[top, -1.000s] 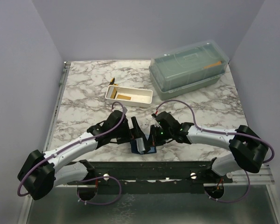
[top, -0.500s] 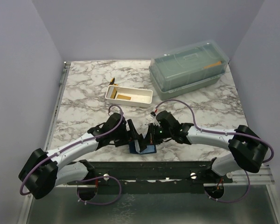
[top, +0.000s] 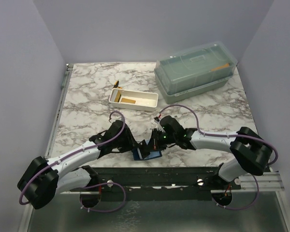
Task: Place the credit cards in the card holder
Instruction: Insert the credit card into the card holder.
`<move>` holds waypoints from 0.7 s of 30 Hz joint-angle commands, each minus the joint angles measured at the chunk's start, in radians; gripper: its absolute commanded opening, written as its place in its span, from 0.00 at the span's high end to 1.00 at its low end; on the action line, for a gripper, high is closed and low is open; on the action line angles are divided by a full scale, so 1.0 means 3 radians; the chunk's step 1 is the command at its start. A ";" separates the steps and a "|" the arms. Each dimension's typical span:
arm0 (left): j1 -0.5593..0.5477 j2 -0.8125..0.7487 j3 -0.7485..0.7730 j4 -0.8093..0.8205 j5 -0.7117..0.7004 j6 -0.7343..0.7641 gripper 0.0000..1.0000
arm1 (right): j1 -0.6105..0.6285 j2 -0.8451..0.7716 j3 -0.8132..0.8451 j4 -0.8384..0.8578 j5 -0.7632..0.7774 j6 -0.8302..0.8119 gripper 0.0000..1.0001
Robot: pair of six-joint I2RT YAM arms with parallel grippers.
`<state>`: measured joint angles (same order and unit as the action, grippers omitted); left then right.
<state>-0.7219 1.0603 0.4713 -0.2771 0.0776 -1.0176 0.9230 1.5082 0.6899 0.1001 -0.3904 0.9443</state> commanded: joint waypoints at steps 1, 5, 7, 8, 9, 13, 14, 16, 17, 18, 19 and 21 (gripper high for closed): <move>0.0003 0.0065 -0.0075 0.0056 -0.0169 0.0023 0.62 | 0.0032 -0.0063 0.0090 -0.0280 0.0194 -0.0034 1.00; 0.0003 0.0121 -0.0088 0.0125 -0.0187 0.0124 0.71 | 0.0032 -0.0294 0.0203 -0.1103 0.0671 -0.0157 1.00; 0.0012 0.0156 -0.0068 0.0136 -0.0207 0.0172 0.72 | 0.0032 -0.0421 0.0216 -0.1398 0.0846 -0.0201 1.00; 0.0018 0.0172 -0.0054 0.0136 -0.0208 0.0187 0.74 | 0.0032 -0.0482 0.0209 -0.1524 0.0921 -0.0218 1.00; 0.0022 0.0192 -0.0044 0.0136 -0.0208 0.0201 0.75 | 0.0032 -0.0546 0.0188 -0.1623 0.0980 -0.0231 1.00; 0.0036 0.0238 -0.0015 0.0141 -0.0221 0.0236 0.76 | 0.0018 -0.0766 0.0016 -0.1735 0.1046 -0.0243 1.00; 0.0041 0.0240 -0.0009 0.0141 -0.0207 0.0245 0.77 | 0.0017 -0.0792 -0.0010 -0.1739 0.1027 -0.0246 1.00; 0.0047 0.0244 -0.0002 0.0141 -0.0186 0.0244 0.77 | 0.0017 -0.0854 -0.0089 -0.1681 0.0955 -0.0243 1.00; 0.0045 0.0247 0.0003 0.0141 -0.0181 0.0251 0.77 | 0.0017 -0.0879 -0.0118 -0.1666 0.0953 -0.0237 1.00; 0.0046 0.0249 0.0008 0.0141 -0.0177 0.0255 0.77 | 0.0017 -0.0893 -0.0138 -0.1664 0.0951 -0.0234 1.00; 0.0046 0.0256 0.0011 0.0137 -0.0177 0.0267 0.78 | 0.0015 -0.0906 -0.0155 -0.1656 0.0945 -0.0233 1.00; 0.0049 0.0276 0.0010 0.0136 -0.0168 0.0276 0.78 | 0.0012 -0.0906 -0.0167 -0.1658 0.0941 -0.0228 1.00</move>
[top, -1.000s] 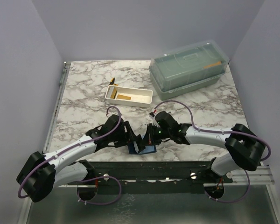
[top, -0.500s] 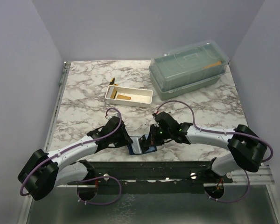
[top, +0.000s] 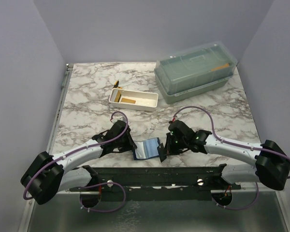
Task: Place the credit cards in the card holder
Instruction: Insert the credit card into the card holder.
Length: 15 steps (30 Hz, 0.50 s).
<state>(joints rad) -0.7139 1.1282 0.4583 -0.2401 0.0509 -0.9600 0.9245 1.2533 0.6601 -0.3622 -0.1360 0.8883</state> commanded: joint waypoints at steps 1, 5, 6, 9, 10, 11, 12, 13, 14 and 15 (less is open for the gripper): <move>0.0023 0.0060 0.0050 0.0016 -0.0077 0.0084 0.79 | 0.0007 -0.0051 -0.0064 -0.0126 0.0093 -0.0041 1.00; 0.0023 0.0079 0.0035 0.0018 -0.0072 0.0078 0.80 | 0.0007 -0.0022 -0.0035 -0.0199 0.0127 -0.0045 1.00; 0.0023 0.0075 0.0032 0.0018 -0.0074 0.0077 0.81 | 0.0007 -0.0019 -0.0041 -0.0199 0.0124 -0.0046 1.00; 0.0023 0.0064 0.0026 0.0013 -0.0078 0.0086 0.81 | 0.0007 -0.0004 -0.0061 -0.0142 0.0081 -0.0060 1.00; 0.0023 0.0061 0.0027 0.0014 -0.0076 0.0088 0.81 | 0.0007 0.0002 -0.0062 -0.0134 0.0080 -0.0076 1.00; 0.0026 0.0060 0.0027 0.0017 -0.0073 0.0091 0.81 | 0.0007 0.0015 -0.0059 -0.0122 0.0080 -0.0094 1.00; 0.0025 0.0064 0.0027 0.0018 -0.0066 0.0088 0.81 | 0.0007 0.0034 -0.0061 -0.0103 0.0080 -0.0103 1.00; 0.0023 0.0068 0.0027 0.0018 -0.0059 0.0092 0.82 | 0.0007 0.0056 -0.0059 -0.0075 0.0065 -0.0119 1.00; 0.0028 0.0073 0.0030 0.0018 -0.0057 0.0098 0.83 | 0.0007 0.0080 -0.0043 -0.0056 0.0043 -0.0130 1.00; 0.0027 0.0077 0.0032 0.0017 -0.0057 0.0104 0.83 | 0.0007 0.0095 -0.0038 -0.0036 0.0007 -0.0133 1.00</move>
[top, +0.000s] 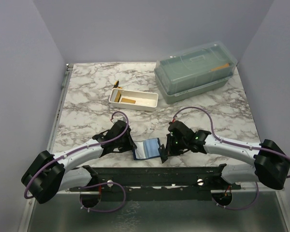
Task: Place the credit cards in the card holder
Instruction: Insert the credit card into the card holder.
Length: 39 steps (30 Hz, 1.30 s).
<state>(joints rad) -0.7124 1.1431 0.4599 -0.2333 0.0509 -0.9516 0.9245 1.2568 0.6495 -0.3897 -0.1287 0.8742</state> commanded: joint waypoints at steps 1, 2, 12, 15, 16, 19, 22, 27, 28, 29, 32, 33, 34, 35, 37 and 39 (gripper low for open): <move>0.0023 0.0029 0.0027 -0.0006 -0.0060 0.0074 0.83 | 0.0007 0.0090 0.0003 0.0085 -0.0033 -0.0083 1.00; 0.0023 0.0030 0.0029 -0.0005 -0.0059 0.0078 0.83 | 0.0007 0.0088 0.0011 0.0114 -0.0072 -0.0088 1.00; 0.0023 0.0096 0.0076 0.0013 0.0007 0.0116 0.87 | 0.0007 0.0107 -0.0031 0.0487 -0.0285 -0.0164 1.00; 0.0025 0.0111 0.0090 0.0021 0.0024 0.0132 0.88 | 0.0007 0.0191 0.0004 0.0543 -0.0327 -0.0190 1.00; 0.0026 0.0117 0.0094 0.0025 0.0032 0.0141 0.88 | 0.0007 0.0199 0.0003 0.0590 -0.0358 -0.0189 1.00; 0.0024 0.0165 0.0125 0.0043 0.0061 0.0184 0.89 | 0.0007 0.0210 -0.0033 0.0782 -0.0476 -0.0174 1.00; 0.0024 0.0225 0.0151 0.0124 0.0133 0.0229 0.90 | 0.0007 0.0258 -0.0048 0.0958 -0.0581 -0.0195 1.00; 0.0025 0.0303 0.0180 0.0286 0.0278 0.0256 0.91 | 0.0007 0.0385 -0.0040 0.1165 -0.0609 -0.0178 1.00; 0.0023 0.0309 0.0180 0.0320 0.0304 0.0257 0.91 | 0.0007 0.0428 -0.0021 0.1175 -0.0592 -0.0180 1.00; 0.0023 0.0315 0.0180 0.0353 0.0328 0.0253 0.92 | 0.0007 0.0472 -0.0002 0.1182 -0.0599 -0.0185 1.00; 0.0024 0.0348 0.0193 0.0427 0.0383 0.0258 0.92 | 0.0007 0.0591 0.0021 0.1246 -0.0623 -0.0180 1.00; 0.0023 0.0358 0.0202 0.0440 0.0394 0.0260 0.92 | 0.0007 0.0624 0.0032 0.1237 -0.0589 -0.0175 1.00; 0.0023 0.0369 0.0208 0.0449 0.0408 0.0262 0.92 | 0.0007 0.0654 0.0049 0.1207 -0.0557 -0.0173 1.00; 0.0025 0.0376 0.0210 0.0450 0.0413 0.0270 0.92 | 0.0007 0.0683 0.0050 0.1186 -0.0533 -0.0173 1.00; 0.0031 0.0356 0.0202 0.0455 0.0430 0.0272 0.91 | 0.0007 0.0713 0.0040 0.1195 -0.0523 -0.0166 1.00; 0.0052 0.0312 0.0180 0.0455 0.0456 0.0273 0.87 | 0.0007 0.0710 0.0007 0.1219 -0.0503 -0.0133 1.00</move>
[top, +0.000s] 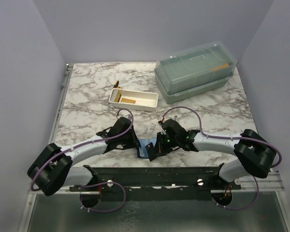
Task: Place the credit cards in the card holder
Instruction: Insert the credit card into the card holder.
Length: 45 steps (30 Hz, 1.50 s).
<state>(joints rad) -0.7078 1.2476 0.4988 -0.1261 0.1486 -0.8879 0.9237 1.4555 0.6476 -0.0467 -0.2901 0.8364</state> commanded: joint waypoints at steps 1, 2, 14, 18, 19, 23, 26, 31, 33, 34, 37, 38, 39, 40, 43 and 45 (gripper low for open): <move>0.0056 -0.0072 0.0035 0.0083 0.0156 0.0064 0.81 | 0.0009 0.0045 -0.0003 0.0072 0.0058 0.0003 1.00; 0.0084 -0.0125 0.0020 0.0058 0.0179 0.0062 0.72 | 0.0009 0.0041 -0.0016 0.0067 0.0076 0.0011 1.00; 0.0276 -0.0510 -0.0180 0.0126 0.0443 -0.0122 0.06 | 0.0009 0.0069 -0.0068 0.0125 0.0026 0.0074 1.00; 0.0280 -0.0089 -0.0069 0.0104 0.0419 -0.0039 0.07 | 0.0009 0.0042 -0.0047 0.0109 0.0064 0.0070 1.00; 0.0278 -0.0010 -0.0057 0.0084 0.0388 -0.0027 0.09 | 0.0009 0.0030 -0.0045 0.0099 0.0078 0.0071 1.00; 0.0273 0.0233 -0.0048 0.0047 0.0294 -0.0011 0.28 | 0.0009 -0.0033 -0.0053 0.0037 0.0123 0.0082 1.00; 0.0277 0.0374 -0.0044 0.0016 0.0219 0.0042 0.40 | 0.0000 -0.0139 -0.0068 -0.0067 0.0228 0.0074 1.00; 0.0276 0.0483 0.0005 -0.0047 0.0052 0.0129 0.59 | -0.0211 -0.0396 -0.0278 0.0010 -0.0035 0.0011 1.00; 0.0278 0.0508 0.0052 -0.0080 0.0006 0.0177 0.60 | -0.0287 -0.0469 -0.0334 -0.0043 -0.0145 -0.0022 1.00; 0.0278 0.0520 0.0079 -0.0096 0.0001 0.0198 0.61 | -0.0318 -0.0516 -0.0367 -0.0076 -0.0160 -0.0026 1.00; 0.0278 0.0558 0.0138 -0.0121 -0.0002 0.0228 0.63 | -0.0458 -0.0671 -0.0536 -0.0005 -0.0381 0.0021 1.00; 0.0272 0.0560 0.0146 -0.0122 -0.0009 0.0233 0.63 | -0.0492 -0.0699 -0.0600 0.0097 -0.0521 0.0041 1.00; 0.0277 0.0559 0.0147 -0.0122 -0.0014 0.0237 0.64 | -0.0510 -0.0698 -0.0629 0.0122 -0.0623 0.0044 1.00; 0.0278 0.0554 0.0146 -0.0122 -0.0015 0.0239 0.65 | -0.0512 -0.0685 -0.0644 0.0125 -0.0677 0.0045 1.00; 0.0278 0.0522 0.0143 -0.0122 -0.0020 0.0244 0.66 | -0.0514 -0.0605 -0.0693 0.0313 -0.0773 0.0039 1.00; 0.0278 0.0502 0.0137 -0.0122 -0.0018 0.0250 0.67 | -0.0512 -0.0558 -0.0687 0.0383 -0.0809 0.0028 1.00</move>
<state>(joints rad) -0.6239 1.3842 0.5499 -0.0879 0.2314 -0.8555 0.7723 1.2644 0.4503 -0.0093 -0.4480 0.8478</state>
